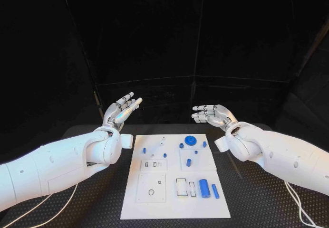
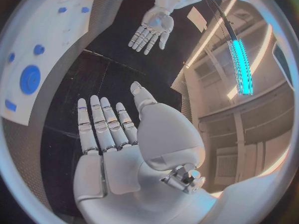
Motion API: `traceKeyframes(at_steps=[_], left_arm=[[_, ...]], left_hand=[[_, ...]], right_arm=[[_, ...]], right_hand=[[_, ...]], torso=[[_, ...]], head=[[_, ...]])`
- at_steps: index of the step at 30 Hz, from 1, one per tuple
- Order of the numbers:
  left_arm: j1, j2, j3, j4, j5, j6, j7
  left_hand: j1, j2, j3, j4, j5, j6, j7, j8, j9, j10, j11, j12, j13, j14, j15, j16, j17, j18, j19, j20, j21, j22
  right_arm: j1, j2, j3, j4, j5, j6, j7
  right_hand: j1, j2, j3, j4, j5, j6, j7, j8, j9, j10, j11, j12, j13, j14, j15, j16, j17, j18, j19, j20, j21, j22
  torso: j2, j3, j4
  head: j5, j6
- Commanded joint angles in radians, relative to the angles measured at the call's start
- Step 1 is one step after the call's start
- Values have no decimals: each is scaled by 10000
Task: Assemble the parts on the task board
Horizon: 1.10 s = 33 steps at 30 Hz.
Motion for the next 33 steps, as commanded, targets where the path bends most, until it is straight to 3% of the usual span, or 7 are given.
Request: traceKeyframes(at_steps=[1, 8, 13, 17, 22, 26, 33], left_arm=[[14, -115, 0, 254, 14, 486, 58], [72, -433, 2, 821, 13, 868, -66], [203, -671, 3, 1280, 12, 1173, -171], [273, -873, 3, 1734, 12, 1367, -248], [308, -1022, 4, 2173, 12, 1522, -280], [315, -1038, 4, 2212, 12, 1604, -300], [319, -1027, 4, 2156, 12, 1666, -303]], left_hand=[[115, -25, 98, -16, 64, 110, 1489, 52, 18, 185, 26, 81, 25, 255, -4, 95, 40, 178, 143, 49, 89, 32], [325, -36, 207, -119, 67, 383, 1486, 73, 37, 765, 105, 126, 62, 1038, -43, 263, 148, 217, 712, 45, 311, 152], [489, 63, 232, -258, 60, 1469, 1506, 254, 137, 2607, -88, 393, 201, 2700, -345, 803, 372, 527, 3880, 13, 1530, 778], [600, 152, 221, -401, 58, 2652, 1448, 538, 230, 3986, -217, 681, 281, 3434, -563, 1081, 438, 749, 4882, -16, 2055, 957], [702, 214, 208, -542, 61, 3364, 1386, 718, 263, 4719, -312, 872, 311, 3805, -668, 1139, 424, 854, 5236, -26, 2219, 969], [709, 234, 190, -575, 61, 3449, 1386, 729, 253, 4816, -332, 899, 307, 3954, -707, 1157, 417, 893, 5348, -29, 2265, 963], [711, 254, 179, -595, 62, 3552, 1376, 742, 253, 4879, -348, 912, 306, 4064, -734, 1165, 410, 922, 5439, -30, 2301, 958]], right_arm=[[34, 3, 9, 133, -3733, -432, -256], [218, -106, 15, 438, -6719, -136, -1234], [353, -151, 16, 659, -8180, 40, -1695], [450, -202, 17, 926, -9231, 430, -2177], [516, -158, 18, 1140, -10398, 892, -2870], [542, -78, 19, 1125, -10911, 1124, -3300], [569, 109, 19, 1080, -11312, 1351, -3527]], right_hand=[[835, -128, 476, -858, -216, 2626, 398, 337, 50, 2591, -523, 246, 32, 3032, -735, 604, 216, 374, 2145, -484, 1042, 353], [541, -306, 920, -1064, -283, 3259, 154, 159, 16, 3594, -853, 37, 42, 4339, -1162, 785, 483, 372, 3112, -941, 1694, 598], [432, -524, 1077, -1149, -335, 3517, -37, -19, 9, 4183, -1159, -99, 47, 6207, -1683, 1692, 1143, 356, 4545, -1593, 2908, 1187], [246, -785, 1162, -1164, -472, 3650, -110, -218, 4, 4376, -1280, -372, 42, 6817, -1855, 2963, 2019, 329, 5104, -1914, 3824, 1695], [5, -966, 1376, -1095, -570, 3652, -165, -472, 5, 4060, -1298, -557, 35, 6835, -1858, 4945, 3465, 312, 5245, -1983, 4732, 2244], [-248, -1275, 1332, -828, -637, 3510, -236, -504, 11, 3825, -1296, -513, 78, 6831, -1849, 8974, 7443, 327, 5339, -1985, 5679, 2832], [-167, -1397, 1409, -521, -599, 3444, -278, -486, 18, 3665, -1261, -509, 94, 6772, -1840, 10928, 9613, 322, 5023, -1880, 6612, 3457]], torso=[[217, -5, 15], [581, 20, 39], [881, 18, 42], [1169, 29, 32], [1414, 32, 0], [1589, 22, -29], [1785, 17, -38]], head=[[27, -10], [-8, 133], [48, 154], [41, 173], [40, 173], [76, 132], [57, 137]])
